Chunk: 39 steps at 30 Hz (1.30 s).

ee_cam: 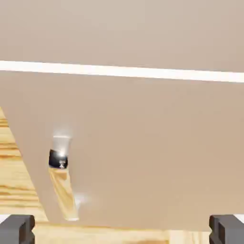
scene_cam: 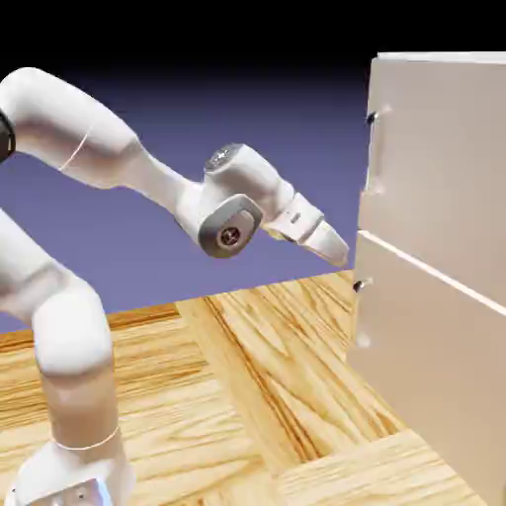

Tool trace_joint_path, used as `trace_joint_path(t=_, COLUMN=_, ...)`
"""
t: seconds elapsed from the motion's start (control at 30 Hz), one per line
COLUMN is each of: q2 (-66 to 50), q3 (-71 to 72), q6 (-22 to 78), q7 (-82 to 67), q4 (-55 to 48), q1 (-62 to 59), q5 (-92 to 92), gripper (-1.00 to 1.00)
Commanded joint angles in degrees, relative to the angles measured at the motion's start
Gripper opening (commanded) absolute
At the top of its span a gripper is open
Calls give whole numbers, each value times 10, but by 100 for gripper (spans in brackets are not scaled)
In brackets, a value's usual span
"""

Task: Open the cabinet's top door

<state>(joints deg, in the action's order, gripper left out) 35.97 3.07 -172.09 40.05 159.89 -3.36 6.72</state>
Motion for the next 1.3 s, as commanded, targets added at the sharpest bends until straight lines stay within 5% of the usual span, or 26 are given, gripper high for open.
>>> trace_joint_path(t=0.0, q2=12, q3=11, q6=7, q7=-9, q4=-4, q1=-15, q5=25, gripper=100)
trace_joint_path(t=1.27, q2=479, q3=444, q6=277, q7=-348, q4=-161, q1=-585, q5=972, gripper=100)
